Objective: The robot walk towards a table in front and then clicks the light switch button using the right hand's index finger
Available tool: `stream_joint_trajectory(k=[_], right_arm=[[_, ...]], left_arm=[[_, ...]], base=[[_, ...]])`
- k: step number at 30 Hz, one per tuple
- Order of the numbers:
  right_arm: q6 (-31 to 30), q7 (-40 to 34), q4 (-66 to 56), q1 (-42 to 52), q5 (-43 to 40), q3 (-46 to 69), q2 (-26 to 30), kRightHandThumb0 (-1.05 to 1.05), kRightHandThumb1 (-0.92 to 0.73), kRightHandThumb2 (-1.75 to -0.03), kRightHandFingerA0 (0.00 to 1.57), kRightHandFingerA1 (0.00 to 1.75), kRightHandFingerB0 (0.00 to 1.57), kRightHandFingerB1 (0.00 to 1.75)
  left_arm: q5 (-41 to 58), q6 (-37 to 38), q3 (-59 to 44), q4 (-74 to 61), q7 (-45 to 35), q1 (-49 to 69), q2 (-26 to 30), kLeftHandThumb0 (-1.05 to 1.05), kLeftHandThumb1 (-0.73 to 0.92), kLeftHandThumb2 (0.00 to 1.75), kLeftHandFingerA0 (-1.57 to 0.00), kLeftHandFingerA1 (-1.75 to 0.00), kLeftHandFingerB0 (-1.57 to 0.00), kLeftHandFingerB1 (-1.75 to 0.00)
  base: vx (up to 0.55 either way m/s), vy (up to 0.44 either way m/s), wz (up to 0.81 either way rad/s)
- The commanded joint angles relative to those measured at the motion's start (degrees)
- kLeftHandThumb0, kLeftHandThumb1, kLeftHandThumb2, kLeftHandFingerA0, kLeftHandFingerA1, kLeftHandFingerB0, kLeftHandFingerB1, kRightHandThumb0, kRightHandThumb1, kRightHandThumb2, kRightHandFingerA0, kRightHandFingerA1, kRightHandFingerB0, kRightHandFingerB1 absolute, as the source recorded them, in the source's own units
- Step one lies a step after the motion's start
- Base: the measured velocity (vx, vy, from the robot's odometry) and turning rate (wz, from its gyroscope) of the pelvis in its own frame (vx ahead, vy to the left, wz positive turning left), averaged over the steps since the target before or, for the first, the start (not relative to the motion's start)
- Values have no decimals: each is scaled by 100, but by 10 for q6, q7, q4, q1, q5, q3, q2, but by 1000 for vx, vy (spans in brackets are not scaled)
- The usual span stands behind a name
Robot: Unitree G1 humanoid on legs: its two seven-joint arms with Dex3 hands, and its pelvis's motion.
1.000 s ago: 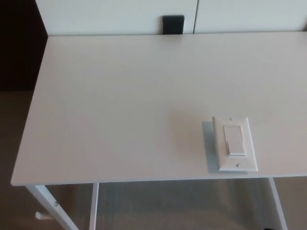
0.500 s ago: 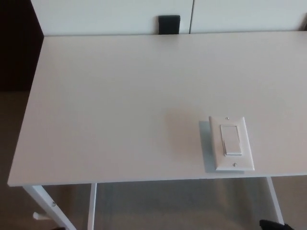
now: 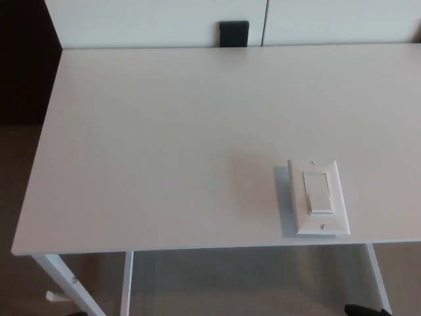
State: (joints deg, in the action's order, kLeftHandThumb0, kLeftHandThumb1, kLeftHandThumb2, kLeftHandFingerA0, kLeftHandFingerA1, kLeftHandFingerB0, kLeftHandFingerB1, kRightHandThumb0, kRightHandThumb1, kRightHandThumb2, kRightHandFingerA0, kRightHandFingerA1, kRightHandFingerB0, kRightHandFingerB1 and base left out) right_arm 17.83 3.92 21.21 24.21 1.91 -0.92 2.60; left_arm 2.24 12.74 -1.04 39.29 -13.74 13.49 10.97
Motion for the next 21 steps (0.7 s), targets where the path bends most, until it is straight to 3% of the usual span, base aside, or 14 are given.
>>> stream_joint_trajectory(k=[1,3,4,8,9,11,12,16,18,21], right_arm=[[33,75,-221,134,-22,-39,48,-16,-27,-88,44,73,38,69],[35,79,-272,161,-23,-42,57,-17,-26,-88,46,74,39,69],[35,81,-306,179,-27,-41,63,-20,-35,-74,43,79,37,70],[12,93,-442,228,-82,-41,77,-28,-36,-75,43,87,42,77],[3,85,-482,242,-84,-39,76,-31,-31,-85,48,82,44,75],[-5,73,-535,259,-84,-39,72,-28,-31,-86,49,84,46,76],[-1,47,-590,275,-63,-37,54,-29,-32,-84,46,96,42,83],[55,20,-635,271,6,-13,29,-35,-32,-86,49,103,43,90],[94,-3,-663,255,56,9,6,-48,-37,-86,61,111,46,93],[126,-28,-694,208,104,38,-21,-51,-41,-86,56,116,44,99]], left_arm=[[-7,-21,-5,-11,4,-5,14,-52,31,109,-11,-74,-2,-59],[-7,-19,-7,-10,5,-5,14,-51,31,108,-12,-73,-3,-59],[-5,-20,-8,-11,4,-6,15,-52,32,108,-11,-73,-2,-58],[-5,-15,-9,-6,-2,-14,21,-57,31,108,-10,-72,-1,-58],[-3,-18,-11,-7,0,-14,19,-58,29,107,-11,-74,-2,-60],[-7,-18,-9,-7,4,-15,20,-58,30,108,-12,-74,-1,-59],[-9,-16,-9,-4,7,-17,22,-57,31,107,-13,-74,-1,-58],[2,-25,-16,-6,1,-18,22,-55,29,109,-13,-76,-1,-59],[-1,-27,-15,-10,2,-19,23,-55,28,110,-13,-77,-1,-58],[2,-32,-17,-12,0,-24,25,-56,28,109,-13,-76,-1,-59]], base=[[0,0,0],[0,0,0],[0,0,0],[0,0,0],[0,0,0],[0,0,0],[0,0,0],[0,0,0],[0,0,0],[0,0,0]])
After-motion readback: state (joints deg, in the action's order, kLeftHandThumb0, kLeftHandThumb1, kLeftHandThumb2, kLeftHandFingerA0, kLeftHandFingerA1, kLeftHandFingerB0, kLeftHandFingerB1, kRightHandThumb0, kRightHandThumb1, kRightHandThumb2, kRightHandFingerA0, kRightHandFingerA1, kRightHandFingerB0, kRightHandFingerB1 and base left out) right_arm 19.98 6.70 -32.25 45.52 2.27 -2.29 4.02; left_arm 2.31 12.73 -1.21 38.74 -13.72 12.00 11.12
